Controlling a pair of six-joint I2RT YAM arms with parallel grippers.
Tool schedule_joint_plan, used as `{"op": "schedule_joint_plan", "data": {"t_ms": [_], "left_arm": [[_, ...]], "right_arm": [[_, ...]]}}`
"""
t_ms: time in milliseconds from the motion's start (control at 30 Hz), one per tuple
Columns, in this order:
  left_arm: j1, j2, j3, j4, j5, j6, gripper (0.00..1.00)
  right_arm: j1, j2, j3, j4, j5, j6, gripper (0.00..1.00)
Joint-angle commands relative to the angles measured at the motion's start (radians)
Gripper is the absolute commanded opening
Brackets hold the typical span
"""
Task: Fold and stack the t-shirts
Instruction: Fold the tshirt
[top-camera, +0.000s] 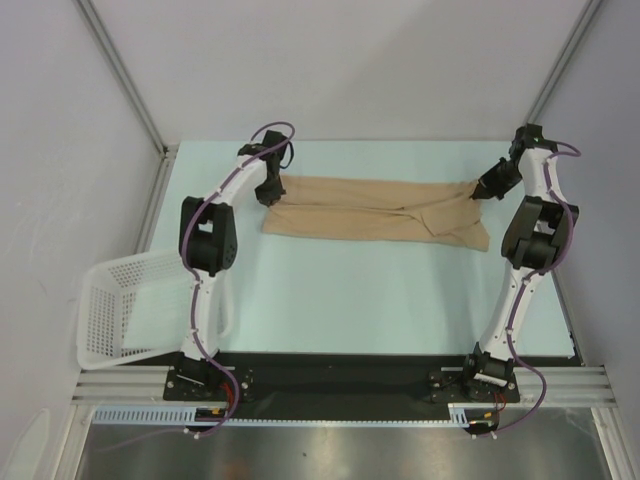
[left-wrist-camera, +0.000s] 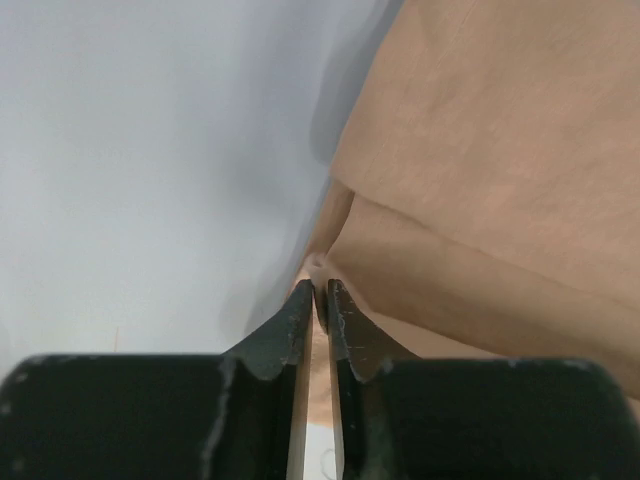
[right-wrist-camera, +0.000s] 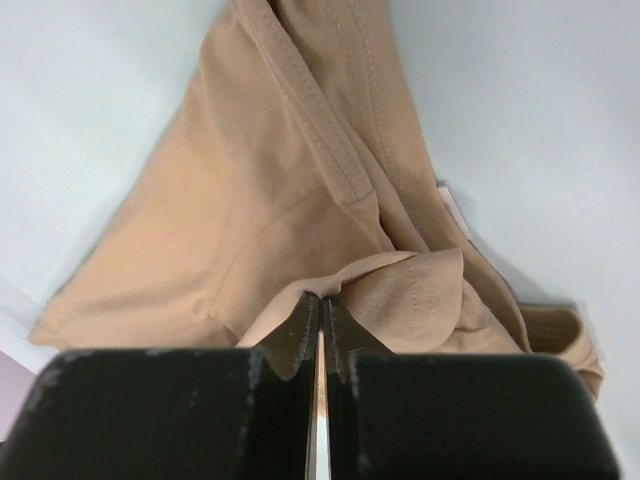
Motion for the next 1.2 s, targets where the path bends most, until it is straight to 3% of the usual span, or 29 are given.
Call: {"op": "schedule_joint_plan", "data": {"t_ms": [0,67,167,200,233,300,400,533,567,767,867,1000,1167], "left_arm": [[0.021,0.014,0.079,0.004,0.017,0.041,0.16],[0.021,0.018,0.099,-0.002,0.014,0.044,0.25],[0.017,-0.006,0.117,-0.013,-0.031,0.067,0.54],[0.017,-0.041,0.121,-0.016,-0.087,0.074,0.73],[0.019,-0.063,0.122,-0.016,-0.115,0.084,0.78],[0.016,-0.115,0.104,-0.007,-0.163,0.102,0.89],[0.007,-0.233,0.001,0.038,-0.125,0.154,1.00],[0.007,-0.403,-0.250,0.169,0.127,0.185,1.00],[0.007,-0.457,-0.349,0.215,0.153,0.183,0.99],[0.010,-0.554,-0.594,0.315,0.299,0.090,0.89],[0.025,-0.569,-0.657,0.386,0.422,0.004,0.91],[0.077,-0.560,-0.760,0.515,0.533,-0.222,0.98],[0.080,-0.551,-0.806,0.586,0.495,-0.301,0.94]], "right_arm": [[-0.012,0.031,0.062,0.025,-0.022,0.016,0.06],[-0.014,0.054,0.098,0.039,-0.033,0.016,0.14],[-0.021,0.096,0.164,0.062,-0.047,0.026,0.24],[-0.029,0.108,0.184,0.063,-0.059,0.034,0.26],[-0.033,0.114,0.203,0.059,-0.062,0.042,0.39],[-0.034,0.120,0.283,0.019,-0.067,0.032,0.47],[-0.034,0.055,0.296,-0.055,0.007,-0.038,0.61],[-0.034,-0.145,0.075,-0.075,0.111,-0.118,0.74],[-0.035,-0.192,-0.083,-0.023,0.113,-0.127,0.76],[-0.052,-0.493,-0.561,0.233,-0.021,-0.090,0.85],[-0.060,-0.565,-0.745,0.325,-0.096,-0.051,0.84],[-0.076,-0.630,-0.937,0.454,-0.151,0.002,0.78],[-0.110,-0.610,-0.994,0.522,-0.177,0.020,0.67]]}}
